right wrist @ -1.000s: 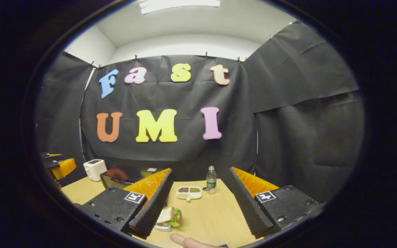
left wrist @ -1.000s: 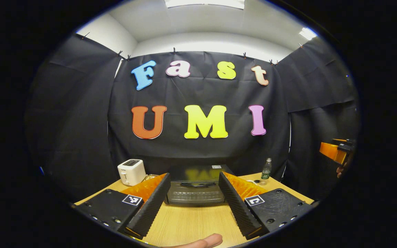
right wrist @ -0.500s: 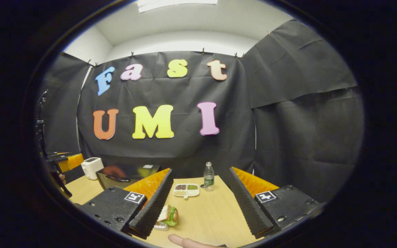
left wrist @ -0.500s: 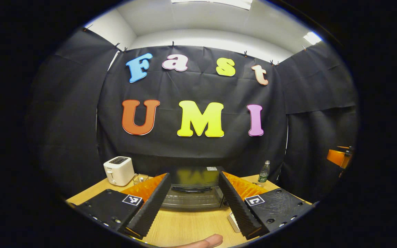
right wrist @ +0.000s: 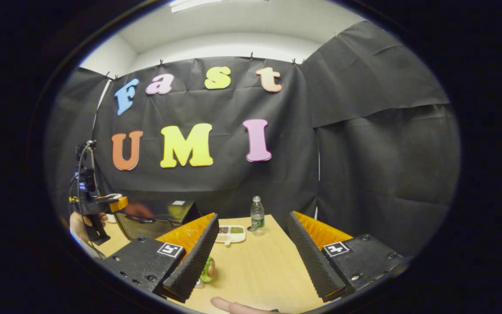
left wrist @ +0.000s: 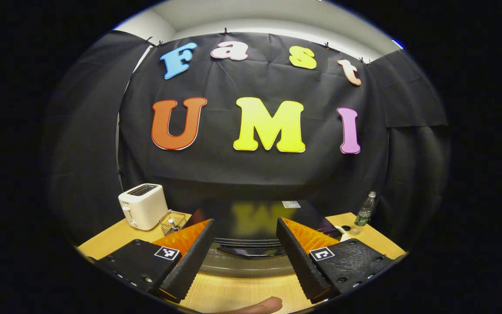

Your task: Open the electric oven with the left hand, put the food in, and close the electric oven.

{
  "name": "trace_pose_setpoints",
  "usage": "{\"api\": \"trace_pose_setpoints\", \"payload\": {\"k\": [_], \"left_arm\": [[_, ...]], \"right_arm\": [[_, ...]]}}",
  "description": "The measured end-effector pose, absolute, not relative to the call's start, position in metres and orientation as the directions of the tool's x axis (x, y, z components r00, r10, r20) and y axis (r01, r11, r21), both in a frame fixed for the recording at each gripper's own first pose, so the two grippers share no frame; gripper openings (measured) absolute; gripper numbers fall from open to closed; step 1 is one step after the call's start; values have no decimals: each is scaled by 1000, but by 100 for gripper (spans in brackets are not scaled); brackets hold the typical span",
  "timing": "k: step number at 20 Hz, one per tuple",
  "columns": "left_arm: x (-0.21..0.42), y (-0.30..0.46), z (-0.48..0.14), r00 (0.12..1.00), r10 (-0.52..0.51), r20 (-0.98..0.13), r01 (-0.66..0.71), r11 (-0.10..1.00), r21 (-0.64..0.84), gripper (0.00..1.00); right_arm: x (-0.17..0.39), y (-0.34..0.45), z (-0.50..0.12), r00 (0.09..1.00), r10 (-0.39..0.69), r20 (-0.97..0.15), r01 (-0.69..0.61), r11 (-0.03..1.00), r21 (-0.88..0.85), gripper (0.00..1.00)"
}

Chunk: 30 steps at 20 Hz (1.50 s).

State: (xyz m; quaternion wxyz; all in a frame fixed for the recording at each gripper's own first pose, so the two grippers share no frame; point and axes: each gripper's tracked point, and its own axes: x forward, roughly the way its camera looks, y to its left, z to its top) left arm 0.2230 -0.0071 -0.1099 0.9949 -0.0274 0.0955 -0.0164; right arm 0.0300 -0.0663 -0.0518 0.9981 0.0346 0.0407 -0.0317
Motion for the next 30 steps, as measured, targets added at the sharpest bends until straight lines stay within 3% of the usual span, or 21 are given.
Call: {"api": "trace_pose_setpoints", "payload": {"k": [7, 8, 9, 10, 18, 30], "left_arm": [[251, -30, -167, 936, -66, -347, 61, 998, -25, 93], [247, -28, -176, 922, -46, -385, 43, 999, -15, 82], [250, -25, -173, 927, -38, -373, 44, 999, 8, 94], [252, -25, -175, 922, -35, -385, 45, 999, 15, 96], [226, -27, -175, 910, -44, -413, 44, 999, -8, 96], [134, -28, -213, 915, -12, -402, 15, 1000, 4, 96]], "right_arm": [[36, -81, -64, 992, -78, -103, 86, 993, 78, 99], [36, -81, -66, 991, -75, -109, 84, 993, 79, 99], [35, -81, -66, 991, -73, -110, 83, 993, 82, 99], [34, -80, -65, 992, -72, -108, 81, 993, 82, 99], [23, -78, -62, 993, -65, -95, 71, 995, 70, 99], [11, -67, -69, 992, -47, -114, 55, 996, 72, 99]]}}
